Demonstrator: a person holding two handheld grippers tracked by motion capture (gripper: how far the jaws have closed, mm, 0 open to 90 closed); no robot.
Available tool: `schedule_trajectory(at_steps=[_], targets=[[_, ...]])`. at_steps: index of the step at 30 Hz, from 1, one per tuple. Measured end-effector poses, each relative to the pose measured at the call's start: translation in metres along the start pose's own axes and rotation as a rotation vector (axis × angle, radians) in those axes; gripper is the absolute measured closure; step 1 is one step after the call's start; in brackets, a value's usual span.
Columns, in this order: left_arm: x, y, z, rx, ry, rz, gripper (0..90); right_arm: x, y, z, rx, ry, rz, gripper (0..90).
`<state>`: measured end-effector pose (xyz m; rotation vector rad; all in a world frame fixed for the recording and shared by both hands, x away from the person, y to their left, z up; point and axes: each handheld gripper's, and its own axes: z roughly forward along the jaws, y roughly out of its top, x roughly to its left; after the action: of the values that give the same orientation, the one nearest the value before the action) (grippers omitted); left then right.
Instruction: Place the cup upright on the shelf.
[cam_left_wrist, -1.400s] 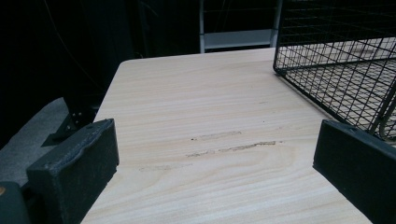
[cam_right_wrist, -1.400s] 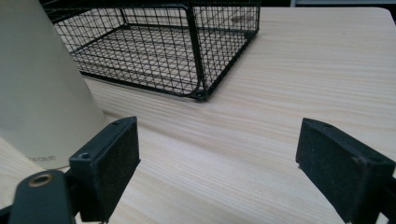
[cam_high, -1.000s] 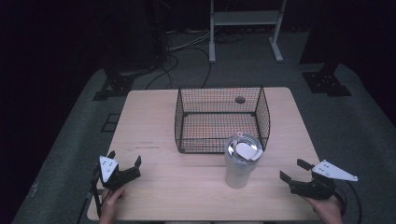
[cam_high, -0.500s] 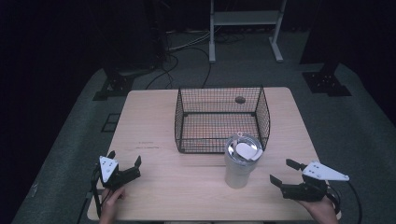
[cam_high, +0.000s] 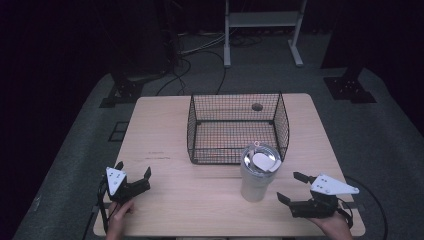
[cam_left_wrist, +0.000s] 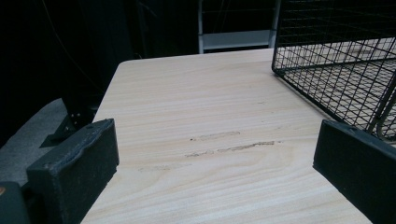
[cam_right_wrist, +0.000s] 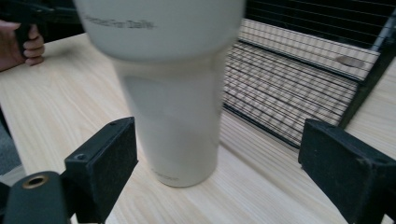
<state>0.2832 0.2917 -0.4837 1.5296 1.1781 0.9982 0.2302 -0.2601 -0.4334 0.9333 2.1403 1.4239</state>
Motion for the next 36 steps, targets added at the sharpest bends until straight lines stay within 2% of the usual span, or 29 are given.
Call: schedule_trajectory(at_steps=[7, 11, 13, 16, 18, 19, 27, 36], targets=[[0.000, 0.000, 0.000, -0.002, -0.004, -0.001, 0.0, 0.011, 0.005, 0.010, 0.012, 0.032, -0.024, 10.2], [0.000, 0.000, 0.000, -0.001, -0.002, -0.002, 0.0, 0.012, 0.007, 0.013, 0.006, 0.046, -0.020, 8.7], [0.000, 0.000, 0.000, -0.002, -0.003, 0.000, 0.0, 0.013, 0.008, 0.014, 0.001, 0.069, -0.013, 8.6], [0.000, 0.000, 0.000, -0.001, -0.004, 0.003, 0.0, 0.017, 0.011, 0.021, 0.012, 0.083, -0.039, 8.3], [0.000, 0.000, 0.000, -0.001, -0.003, 0.002, 0.0, 0.018, 0.012, 0.023, 0.015, 0.084, -0.045, 8.3], [0.000, 0.000, 0.000, -0.001, -0.004, 0.001, 0.0, 0.021, 0.012, 0.027, 0.033, 0.069, -0.068, 7.7], [0.000, 0.000, 0.000, -0.002, -0.006, 0.001, 0.0, 0.023, 0.014, 0.042, 0.040, 0.072, -0.089, 7.4], [0.000, 0.000, 0.000, -0.003, -0.007, 0.001, 0.0, 0.023, 0.017, 0.055, 0.007, 0.066, -0.059, 6.8]])
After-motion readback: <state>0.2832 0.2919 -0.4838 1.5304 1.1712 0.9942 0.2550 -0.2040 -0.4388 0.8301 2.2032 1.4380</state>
